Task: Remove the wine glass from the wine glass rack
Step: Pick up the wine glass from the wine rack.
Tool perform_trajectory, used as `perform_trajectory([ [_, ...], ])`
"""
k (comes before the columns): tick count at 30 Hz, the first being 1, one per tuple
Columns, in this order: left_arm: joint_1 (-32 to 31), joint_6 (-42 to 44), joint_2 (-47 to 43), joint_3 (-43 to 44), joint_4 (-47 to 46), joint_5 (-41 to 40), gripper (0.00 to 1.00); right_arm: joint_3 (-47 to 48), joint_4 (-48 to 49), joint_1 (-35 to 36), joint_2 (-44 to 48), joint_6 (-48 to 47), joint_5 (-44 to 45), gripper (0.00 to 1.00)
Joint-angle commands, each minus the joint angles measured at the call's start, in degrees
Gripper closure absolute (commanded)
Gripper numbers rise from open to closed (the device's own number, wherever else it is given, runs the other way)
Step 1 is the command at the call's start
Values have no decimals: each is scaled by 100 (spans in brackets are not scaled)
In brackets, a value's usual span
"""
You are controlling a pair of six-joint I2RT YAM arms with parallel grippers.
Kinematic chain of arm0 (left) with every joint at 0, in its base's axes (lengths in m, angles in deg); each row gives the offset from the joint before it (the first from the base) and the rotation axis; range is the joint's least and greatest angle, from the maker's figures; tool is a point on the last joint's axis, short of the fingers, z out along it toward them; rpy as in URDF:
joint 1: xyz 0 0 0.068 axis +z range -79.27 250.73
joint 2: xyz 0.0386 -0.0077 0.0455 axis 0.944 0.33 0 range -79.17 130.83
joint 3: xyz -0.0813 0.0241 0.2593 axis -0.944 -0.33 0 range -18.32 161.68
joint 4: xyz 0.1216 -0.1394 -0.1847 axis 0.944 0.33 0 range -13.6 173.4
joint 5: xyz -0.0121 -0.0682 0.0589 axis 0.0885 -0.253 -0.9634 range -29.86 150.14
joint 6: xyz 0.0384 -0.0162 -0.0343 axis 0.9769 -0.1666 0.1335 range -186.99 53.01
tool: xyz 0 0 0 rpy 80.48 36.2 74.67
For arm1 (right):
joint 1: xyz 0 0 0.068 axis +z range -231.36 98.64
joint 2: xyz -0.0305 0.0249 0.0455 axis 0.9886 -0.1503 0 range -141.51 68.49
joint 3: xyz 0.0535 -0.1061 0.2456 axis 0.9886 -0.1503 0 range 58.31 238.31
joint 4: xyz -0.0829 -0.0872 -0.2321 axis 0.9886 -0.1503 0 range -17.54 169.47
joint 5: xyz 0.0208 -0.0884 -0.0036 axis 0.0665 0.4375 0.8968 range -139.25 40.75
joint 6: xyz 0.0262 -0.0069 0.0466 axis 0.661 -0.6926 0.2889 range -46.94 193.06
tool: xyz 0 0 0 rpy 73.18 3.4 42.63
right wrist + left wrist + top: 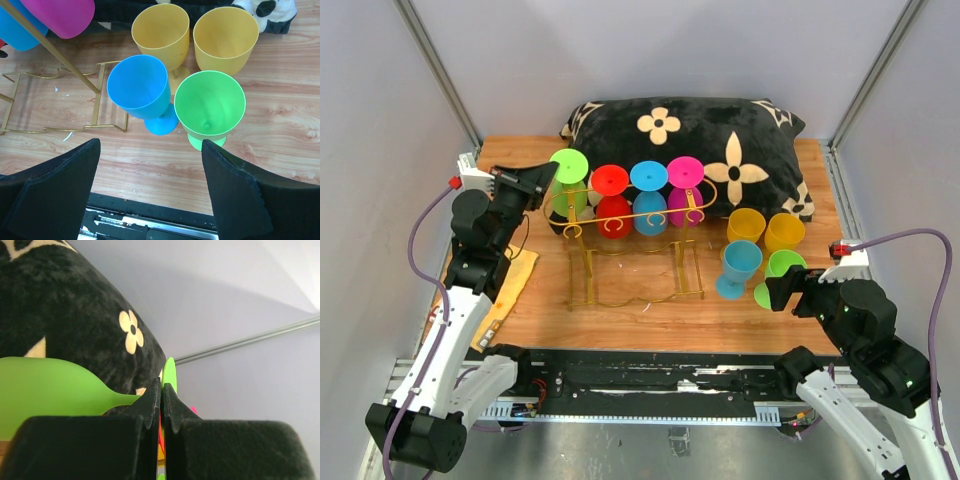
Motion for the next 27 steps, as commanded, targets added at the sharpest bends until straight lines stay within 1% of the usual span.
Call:
perform_trajectory([
  [1, 44, -3, -9, 79, -443, 32, 99, -15, -19, -12, 42, -48, 93, 17],
  [9, 44, -187, -153, -3, -548, 79, 100, -6, -20, -12, 42, -32, 81, 17],
  [17, 53, -298, 1, 28, -741, 208, 100, 11, -37, -12, 72, -13, 74, 17],
  [23, 58, -327, 39, -76, -750, -66, 100, 12, -42, -12, 66, -26, 96, 17],
  [27, 62, -383, 101, -113, -802, -90, 99, -6, -37, -14, 34, -15, 76, 17],
])
